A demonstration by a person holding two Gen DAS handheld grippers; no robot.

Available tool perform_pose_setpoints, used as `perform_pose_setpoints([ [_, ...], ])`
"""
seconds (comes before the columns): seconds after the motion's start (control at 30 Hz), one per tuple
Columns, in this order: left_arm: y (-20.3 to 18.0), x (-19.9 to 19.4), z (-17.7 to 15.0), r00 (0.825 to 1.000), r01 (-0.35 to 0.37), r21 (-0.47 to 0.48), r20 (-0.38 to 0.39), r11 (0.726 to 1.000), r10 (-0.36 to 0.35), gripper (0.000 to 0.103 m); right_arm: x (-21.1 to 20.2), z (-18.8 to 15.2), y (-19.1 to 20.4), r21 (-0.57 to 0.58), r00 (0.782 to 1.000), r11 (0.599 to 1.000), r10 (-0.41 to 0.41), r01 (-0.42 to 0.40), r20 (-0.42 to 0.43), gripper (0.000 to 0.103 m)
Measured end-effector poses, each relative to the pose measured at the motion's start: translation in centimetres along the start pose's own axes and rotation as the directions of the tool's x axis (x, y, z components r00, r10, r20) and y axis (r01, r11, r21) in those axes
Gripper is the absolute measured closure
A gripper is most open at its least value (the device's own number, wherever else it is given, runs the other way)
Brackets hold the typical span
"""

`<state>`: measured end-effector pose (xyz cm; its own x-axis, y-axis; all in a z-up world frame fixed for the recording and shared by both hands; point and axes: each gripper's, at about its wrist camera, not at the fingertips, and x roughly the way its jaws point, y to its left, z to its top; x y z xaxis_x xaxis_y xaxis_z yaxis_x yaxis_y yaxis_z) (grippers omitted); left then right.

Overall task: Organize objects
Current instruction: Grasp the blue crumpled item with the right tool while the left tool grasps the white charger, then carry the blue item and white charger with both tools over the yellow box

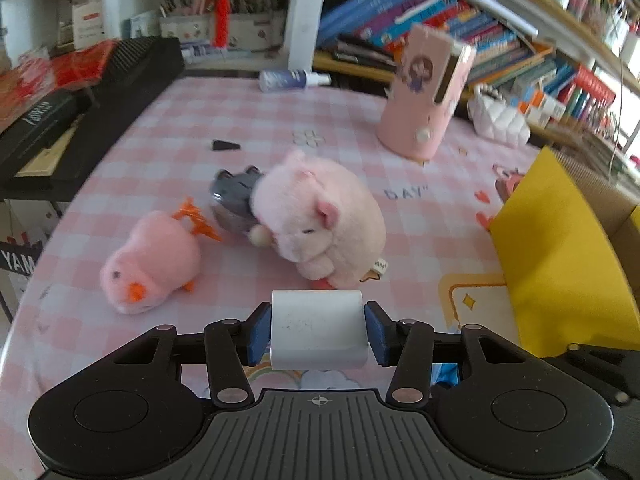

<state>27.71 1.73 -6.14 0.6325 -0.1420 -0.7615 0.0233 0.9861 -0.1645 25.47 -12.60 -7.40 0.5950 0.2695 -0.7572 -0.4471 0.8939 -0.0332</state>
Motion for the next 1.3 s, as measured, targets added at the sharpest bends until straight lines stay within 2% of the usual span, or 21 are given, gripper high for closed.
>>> perform_pose_setpoints([
  [0.2, 1.7, -3.4, -0.9, 0.999, 0.021, -0.06, 0.042, 0.998, -0.019, 0.055, -0.8, 0.2, 0.2, 0.052, 0.999, 0.998, -0.032, 0.031, 0.017, 0.076],
  [0.7, 4.3, -11.2, -5.9, 0.992, 0.064, -0.011, 0.11, 0.998, -0.062, 0.055, -5.6, -1.8, 5.8, 0.099, 0.996, 0.994, -0.051, 0.044, 0.075, 0.076],
  [1.0, 6.2, -15.3, -9.9, 0.99, 0.088, -0.01, 0.112, 0.996, -0.086, 0.055, -8.7, -4.9, 9.5, 0.161, 0.995, 0.985, -0.075, 0.064, 0.064, 0.076],
  [1.3, 6.2, -18.1, -13.2, 0.987, 0.121, 0.025, 0.103, 0.992, -0.123, 0.055, -11.9, -8.3, 12.3, 0.198, 0.992, 0.976, -0.104, 0.087, 0.075, 0.076],
])
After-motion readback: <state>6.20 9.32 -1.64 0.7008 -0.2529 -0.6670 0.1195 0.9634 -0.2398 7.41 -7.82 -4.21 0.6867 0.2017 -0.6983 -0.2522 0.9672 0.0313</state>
